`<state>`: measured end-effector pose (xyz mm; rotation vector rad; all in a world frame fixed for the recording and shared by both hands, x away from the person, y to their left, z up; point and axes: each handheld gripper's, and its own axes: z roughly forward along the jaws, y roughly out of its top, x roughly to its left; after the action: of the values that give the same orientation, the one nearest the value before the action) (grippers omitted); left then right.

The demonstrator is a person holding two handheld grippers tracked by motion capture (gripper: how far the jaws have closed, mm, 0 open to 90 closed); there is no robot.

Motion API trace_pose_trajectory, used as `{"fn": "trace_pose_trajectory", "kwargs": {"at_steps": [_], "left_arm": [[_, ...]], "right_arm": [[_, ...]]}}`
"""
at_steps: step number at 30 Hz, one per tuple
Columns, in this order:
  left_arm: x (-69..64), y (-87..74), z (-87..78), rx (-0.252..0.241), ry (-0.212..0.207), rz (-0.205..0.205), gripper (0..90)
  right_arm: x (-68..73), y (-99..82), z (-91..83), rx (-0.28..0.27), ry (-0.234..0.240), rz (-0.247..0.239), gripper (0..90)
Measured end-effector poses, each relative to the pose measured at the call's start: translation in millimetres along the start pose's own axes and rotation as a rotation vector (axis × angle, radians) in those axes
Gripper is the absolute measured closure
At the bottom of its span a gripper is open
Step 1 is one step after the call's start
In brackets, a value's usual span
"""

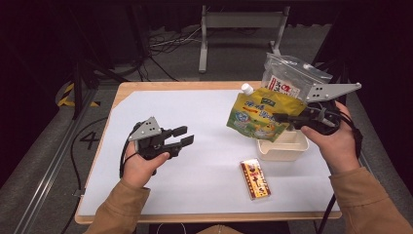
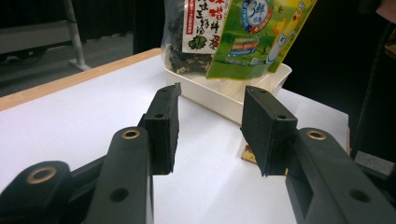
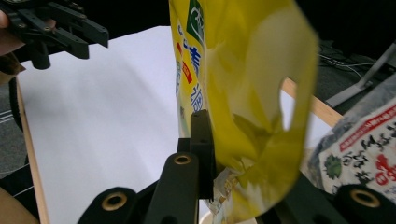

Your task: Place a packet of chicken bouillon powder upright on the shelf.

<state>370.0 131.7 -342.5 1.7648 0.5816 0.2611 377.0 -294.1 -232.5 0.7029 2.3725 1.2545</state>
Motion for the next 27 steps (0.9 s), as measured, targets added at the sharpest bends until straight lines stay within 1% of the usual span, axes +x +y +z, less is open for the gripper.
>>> {"fn": "trace_pose_trajectory", "kwargs": {"at_steps": [4,9,12,18,23,27], "left_arm": [[0.8,-0.3,-0.7,-0.002,0.002,-0.005,56.9],[1.7,-0.7,-1.3,0.001,0.003,-0.011,55.9],[2.1,-1.0,-1.3,-0.005,0.005,-0.015,55.6],[3.4,-1.1,-1.9,-0.001,0.007,-0.010,55.0],[3.7,-1.2,-2.7,0.000,0.005,-0.017,54.9],[3.9,-1.5,-2.8,-0.001,0.008,-0.017,54.8]], "right_arm": [[-7.3,-2.6,-4.9,0.015,-0.029,0.003,83.6],[-14.4,-5.7,-10.7,0.023,-0.052,0.013,83.6],[-18.5,-7.6,-13.8,0.027,-0.062,0.019,83.6],[-26.1,-11.0,-18.3,0.046,-0.081,0.025,83.5],[-32.4,-14.1,-20.8,0.061,-0.101,0.017,83.5],[-37.8,-16.4,-23.4,0.074,-0.116,0.021,83.5]]}}
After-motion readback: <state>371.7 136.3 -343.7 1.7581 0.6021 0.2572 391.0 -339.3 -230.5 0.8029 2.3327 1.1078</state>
